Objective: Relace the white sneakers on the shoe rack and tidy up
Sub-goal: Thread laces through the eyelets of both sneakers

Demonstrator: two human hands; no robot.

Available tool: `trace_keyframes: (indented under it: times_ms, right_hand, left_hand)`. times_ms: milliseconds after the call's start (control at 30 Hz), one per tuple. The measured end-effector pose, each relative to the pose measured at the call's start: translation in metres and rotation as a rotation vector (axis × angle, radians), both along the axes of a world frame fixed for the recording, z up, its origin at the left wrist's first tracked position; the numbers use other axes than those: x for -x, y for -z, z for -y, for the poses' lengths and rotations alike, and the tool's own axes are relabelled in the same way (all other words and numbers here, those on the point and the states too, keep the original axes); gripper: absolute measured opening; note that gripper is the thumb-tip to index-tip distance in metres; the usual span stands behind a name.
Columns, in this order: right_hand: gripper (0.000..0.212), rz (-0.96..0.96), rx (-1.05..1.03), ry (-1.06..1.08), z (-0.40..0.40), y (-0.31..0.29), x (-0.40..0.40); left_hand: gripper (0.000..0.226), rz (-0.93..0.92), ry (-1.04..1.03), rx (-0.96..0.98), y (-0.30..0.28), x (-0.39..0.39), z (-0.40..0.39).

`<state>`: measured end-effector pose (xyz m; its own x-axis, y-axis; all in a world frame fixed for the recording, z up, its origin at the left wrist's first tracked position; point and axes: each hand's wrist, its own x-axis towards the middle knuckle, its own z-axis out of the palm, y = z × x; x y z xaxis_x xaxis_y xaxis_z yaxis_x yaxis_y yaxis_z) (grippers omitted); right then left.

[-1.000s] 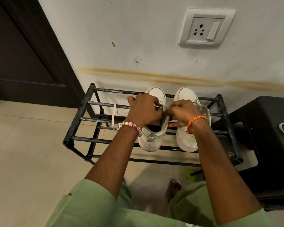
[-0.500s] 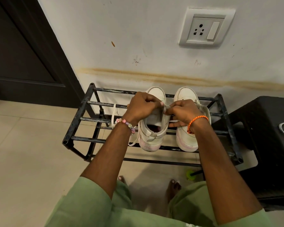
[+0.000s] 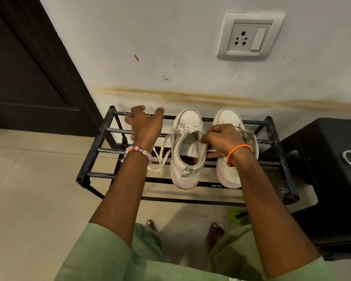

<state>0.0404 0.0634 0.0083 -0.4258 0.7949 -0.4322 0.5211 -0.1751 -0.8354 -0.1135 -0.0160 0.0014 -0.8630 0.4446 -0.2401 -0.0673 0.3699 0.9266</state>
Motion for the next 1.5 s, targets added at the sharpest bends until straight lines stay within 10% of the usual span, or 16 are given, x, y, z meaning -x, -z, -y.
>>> trace_keyframes:
  times_ms: [100, 333, 700, 1133, 1500]
  right_hand:
    - [0.006, 0.111, -0.207, -0.06, 0.004, 0.004, 0.005]
    - [0.036, 0.267, -0.712, -0.285, 0.02, 0.016, 0.013]
    - [0.012, 0.276, -0.816, -0.171, 0.013, 0.026, 0.02]
    - [0.026, -0.398, -0.116, 0.42, -0.003, 0.027, 0.024]
    - [0.024, 0.171, -0.677, -0.275, 0.011, 0.037, 0.015]
  left_hand:
    - [0.079, -0.103, 0.174, 0.123, 0.0, -0.006, 0.0]
    - [0.06, -0.121, 0.592, 0.142, 0.007, -0.036, 0.014]
    - [0.017, -0.413, 0.063, 0.017, 0.036, -0.073, 0.026]
    - [0.028, -0.409, -0.02, -0.013, 0.045, -0.085, 0.019]
    - [0.028, -0.409, -0.099, -0.092, 0.051, -0.088, 0.013]
